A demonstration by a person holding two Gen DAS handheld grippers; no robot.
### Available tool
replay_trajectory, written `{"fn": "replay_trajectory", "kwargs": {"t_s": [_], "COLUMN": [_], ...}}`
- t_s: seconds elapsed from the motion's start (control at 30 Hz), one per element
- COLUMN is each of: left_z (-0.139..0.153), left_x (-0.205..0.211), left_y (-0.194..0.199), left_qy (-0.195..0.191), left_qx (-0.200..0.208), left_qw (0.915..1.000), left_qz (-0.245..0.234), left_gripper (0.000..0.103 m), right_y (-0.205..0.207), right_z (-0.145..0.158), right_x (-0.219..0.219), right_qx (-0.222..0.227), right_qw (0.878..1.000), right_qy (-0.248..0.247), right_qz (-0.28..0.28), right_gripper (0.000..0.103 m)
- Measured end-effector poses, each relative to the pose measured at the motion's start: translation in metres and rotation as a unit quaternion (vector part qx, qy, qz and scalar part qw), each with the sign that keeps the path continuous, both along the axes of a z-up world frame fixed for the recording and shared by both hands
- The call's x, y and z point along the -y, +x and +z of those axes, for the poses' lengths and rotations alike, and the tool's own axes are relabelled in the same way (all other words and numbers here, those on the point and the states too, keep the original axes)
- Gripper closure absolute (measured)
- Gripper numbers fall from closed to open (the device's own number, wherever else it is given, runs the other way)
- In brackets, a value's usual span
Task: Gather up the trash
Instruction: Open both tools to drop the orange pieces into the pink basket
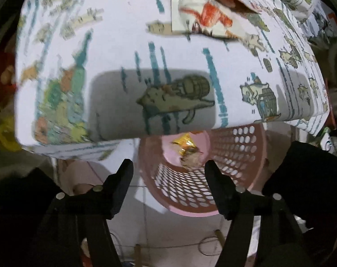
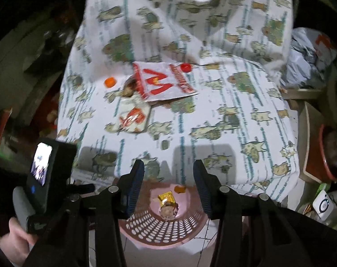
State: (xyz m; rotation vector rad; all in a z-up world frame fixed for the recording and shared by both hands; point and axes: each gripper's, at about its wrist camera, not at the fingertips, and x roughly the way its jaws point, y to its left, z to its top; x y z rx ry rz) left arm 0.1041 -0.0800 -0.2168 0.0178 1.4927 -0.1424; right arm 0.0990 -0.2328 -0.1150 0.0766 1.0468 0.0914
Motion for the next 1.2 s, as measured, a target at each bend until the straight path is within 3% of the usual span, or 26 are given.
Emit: {"fn": "replay_trajectory", "kwargs": {"t_s": [0.17, 0.37, 0.7, 0.87, 1.0, 1.1, 1.2], "left_z": [0.049, 0.118, 0.173, 0.208, 0.243, 0.263, 0.272], "left_x": [-0.008, -0.023, -0.047, -0.053, -0.059, -0.059, -0.061], "left_y": [-0.001, -0.007, -0.012, -0.013, -0.003, 0.010, 0.026], "left_qy": [-0.003, -0.009, 0.002, 0.001, -0.010, 0.016, 0.033], "left_qx": [0.065, 0.153, 0.241, 0.292, 0.324, 0.349, 0.356], "left_qw": [0.9979, 0.9882, 0.9701, 0.9557, 0.9450, 0.9364, 0.9335], "left_qz": [-0.001, 0.005, 0.030, 0.038, 0.044, 0.033, 0.027], "left_gripper": [0.038, 0.038, 0.038, 0.037, 0.024, 0.011, 0.008], "right_y": [0.001, -0.005, -0.011, -0.010, 0.001, 0.011, 0.027], "right_z": [0.012, 0.032, 0.061, 0.082, 0.122, 0.146, 0.161], "right_x": [0.008, 0.003, 0.005, -0.004, -0.008, -0.010, -0.009], "right_qx": [0.016, 0.054, 0.099, 0.129, 0.164, 0.184, 0.201], "right_qw": [1.000, 0.999, 0.995, 0.991, 0.986, 0.983, 0.979], "right_qy": [0.007, 0.000, -0.005, -0.027, -0.021, -0.021, -0.041], "right_qz": [-0.012, -0.010, -0.030, -0.021, -0.012, -0.005, -0.005], "right_gripper": [0.054, 0.051, 0.045, 0.044, 0.039, 0.036, 0.036]}}
